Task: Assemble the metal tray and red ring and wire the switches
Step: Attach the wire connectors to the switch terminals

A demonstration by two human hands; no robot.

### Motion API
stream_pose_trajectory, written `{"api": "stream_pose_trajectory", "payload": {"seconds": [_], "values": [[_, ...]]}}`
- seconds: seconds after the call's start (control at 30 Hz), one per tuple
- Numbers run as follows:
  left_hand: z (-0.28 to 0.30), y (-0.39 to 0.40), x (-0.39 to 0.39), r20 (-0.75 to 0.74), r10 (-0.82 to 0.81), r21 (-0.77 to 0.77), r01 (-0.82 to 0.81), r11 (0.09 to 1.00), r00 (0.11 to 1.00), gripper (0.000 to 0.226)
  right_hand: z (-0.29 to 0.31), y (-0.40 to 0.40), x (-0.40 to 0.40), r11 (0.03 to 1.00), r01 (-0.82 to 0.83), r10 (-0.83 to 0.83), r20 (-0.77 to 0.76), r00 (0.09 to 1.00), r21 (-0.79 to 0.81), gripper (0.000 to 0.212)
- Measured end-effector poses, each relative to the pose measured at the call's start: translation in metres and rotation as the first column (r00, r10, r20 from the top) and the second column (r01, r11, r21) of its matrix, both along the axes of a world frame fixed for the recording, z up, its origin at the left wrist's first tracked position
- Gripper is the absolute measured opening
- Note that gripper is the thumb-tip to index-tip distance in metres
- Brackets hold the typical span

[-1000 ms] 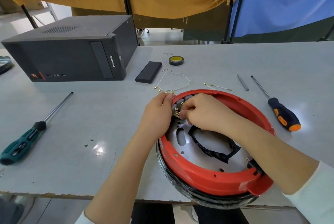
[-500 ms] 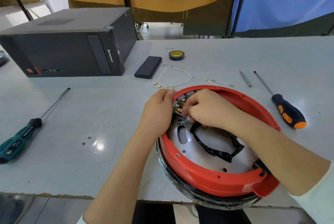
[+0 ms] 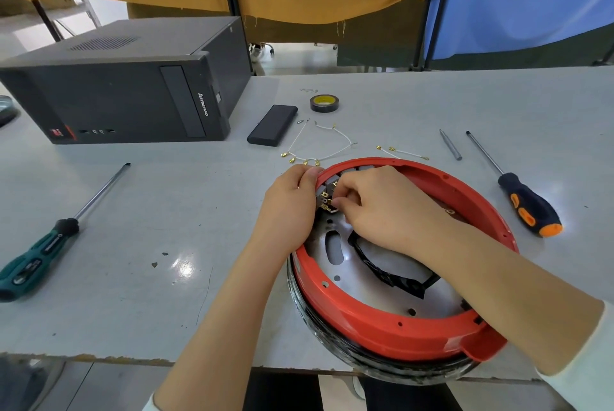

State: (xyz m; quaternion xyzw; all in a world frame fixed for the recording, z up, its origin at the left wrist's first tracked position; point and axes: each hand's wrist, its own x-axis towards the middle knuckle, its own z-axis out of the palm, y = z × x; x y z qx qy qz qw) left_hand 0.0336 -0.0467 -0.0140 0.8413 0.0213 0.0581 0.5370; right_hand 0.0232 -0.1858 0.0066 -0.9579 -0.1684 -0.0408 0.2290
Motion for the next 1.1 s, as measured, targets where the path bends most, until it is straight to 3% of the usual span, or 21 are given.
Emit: {"api": "stream_pose_trajectory", "payload": {"seconds": [0.27, 0.53, 1.1], "values": [[-0.0002, -0.0002, 0.0005, -0.006, -0.003, -0.002, 0.003, 1.000, 1.000, 0.030, -0.0001, -0.0008, 0.0021, 0.998, -0.041, 0.042, -0.019, 0.999, 0.054, 0.007], [-0.0016, -0.0006, 0.0017, 0.000, -0.001, -0.008, 0.001, 1.000, 1.000, 0.030, 0.0017, -0.0004, -0.0009, 0.997, -0.083, 0.083, 0.027, 0.996, -0.001, 0.009], [-0.0007, -0.0004, 0.0003, 0.000, -0.010, -0.023, 0.010, 1.000, 1.000, 0.028, -0.0001, -0.0035, -0.0001, 0.991, -0.044, 0.038, 0.052, 0.998, 0.124, 0.011]]}}
